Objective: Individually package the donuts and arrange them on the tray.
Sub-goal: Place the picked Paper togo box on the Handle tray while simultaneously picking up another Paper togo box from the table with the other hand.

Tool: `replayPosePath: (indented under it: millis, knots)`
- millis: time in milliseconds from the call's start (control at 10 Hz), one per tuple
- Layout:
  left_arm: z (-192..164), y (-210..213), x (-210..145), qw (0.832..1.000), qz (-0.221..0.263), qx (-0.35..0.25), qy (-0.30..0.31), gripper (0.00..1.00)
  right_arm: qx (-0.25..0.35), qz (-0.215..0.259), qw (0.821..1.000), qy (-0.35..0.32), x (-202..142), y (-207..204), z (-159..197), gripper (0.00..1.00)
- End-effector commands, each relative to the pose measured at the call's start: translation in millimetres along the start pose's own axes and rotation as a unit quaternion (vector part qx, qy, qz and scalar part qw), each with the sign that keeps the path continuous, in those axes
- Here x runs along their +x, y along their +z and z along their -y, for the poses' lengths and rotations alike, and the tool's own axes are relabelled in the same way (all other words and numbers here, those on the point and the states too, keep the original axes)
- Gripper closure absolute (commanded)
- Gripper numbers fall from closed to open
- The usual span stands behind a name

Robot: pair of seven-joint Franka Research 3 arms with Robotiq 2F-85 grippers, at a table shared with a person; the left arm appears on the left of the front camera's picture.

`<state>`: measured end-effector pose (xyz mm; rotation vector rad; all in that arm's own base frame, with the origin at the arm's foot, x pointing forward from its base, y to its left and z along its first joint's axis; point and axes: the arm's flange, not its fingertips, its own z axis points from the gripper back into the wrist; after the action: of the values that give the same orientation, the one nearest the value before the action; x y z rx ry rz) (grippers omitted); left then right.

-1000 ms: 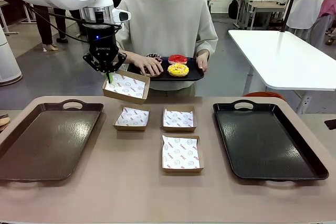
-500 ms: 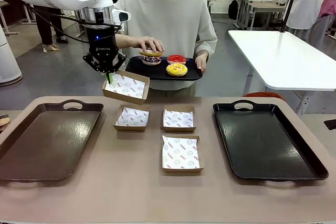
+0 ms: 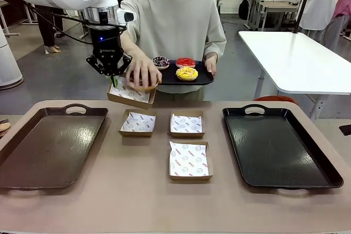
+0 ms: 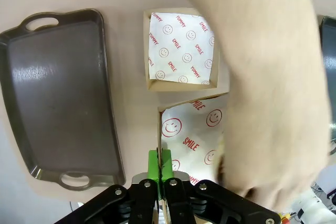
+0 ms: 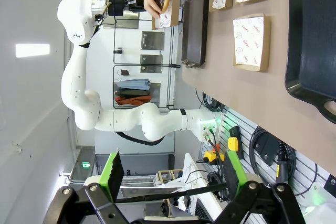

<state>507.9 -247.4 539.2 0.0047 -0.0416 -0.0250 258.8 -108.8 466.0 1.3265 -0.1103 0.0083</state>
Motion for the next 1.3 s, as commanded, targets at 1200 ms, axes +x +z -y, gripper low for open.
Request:
replayPosePath:
  millis: [1200]
  knots:
    - [-3.5,-1.2,-6.6,1.0,0.002,0.002,0.007,1.0,0.006,-0.003,1.0,0.002,-0.6,-0.1,-0.8,0.0]
